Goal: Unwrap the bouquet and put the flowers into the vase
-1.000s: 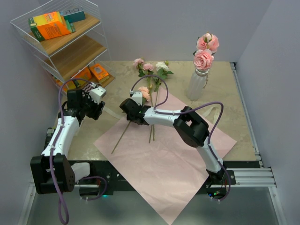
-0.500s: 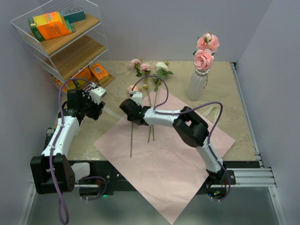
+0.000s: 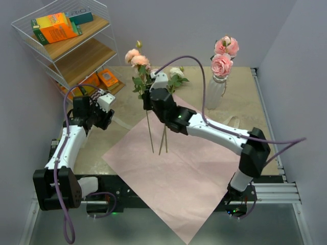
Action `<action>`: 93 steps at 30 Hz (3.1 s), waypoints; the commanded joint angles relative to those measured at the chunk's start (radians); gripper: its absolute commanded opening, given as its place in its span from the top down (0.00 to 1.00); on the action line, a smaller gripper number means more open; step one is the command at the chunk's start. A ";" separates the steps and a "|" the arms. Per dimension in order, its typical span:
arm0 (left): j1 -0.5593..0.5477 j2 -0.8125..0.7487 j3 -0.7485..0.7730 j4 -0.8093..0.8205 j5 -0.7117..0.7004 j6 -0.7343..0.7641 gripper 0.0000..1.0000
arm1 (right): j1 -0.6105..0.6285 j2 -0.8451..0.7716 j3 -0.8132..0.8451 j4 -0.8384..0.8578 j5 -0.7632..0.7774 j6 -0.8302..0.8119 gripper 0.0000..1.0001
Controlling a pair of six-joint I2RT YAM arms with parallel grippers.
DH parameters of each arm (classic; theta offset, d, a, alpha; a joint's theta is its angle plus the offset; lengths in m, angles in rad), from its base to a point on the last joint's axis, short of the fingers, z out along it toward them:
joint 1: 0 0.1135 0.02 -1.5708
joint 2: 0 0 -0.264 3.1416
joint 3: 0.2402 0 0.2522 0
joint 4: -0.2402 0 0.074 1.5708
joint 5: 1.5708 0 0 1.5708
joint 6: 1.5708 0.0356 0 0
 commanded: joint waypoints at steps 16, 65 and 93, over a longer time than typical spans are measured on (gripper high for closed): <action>0.010 0.059 0.078 0.009 0.020 -0.024 0.40 | 0.019 -0.558 0.003 0.577 0.013 -1.003 1.00; 0.010 0.238 0.136 0.102 0.105 -0.041 0.40 | -0.563 -0.233 0.018 1.225 0.280 -1.077 1.00; 0.075 0.324 0.134 0.151 0.139 -0.014 0.40 | -0.558 0.151 0.286 1.423 0.391 -1.437 1.00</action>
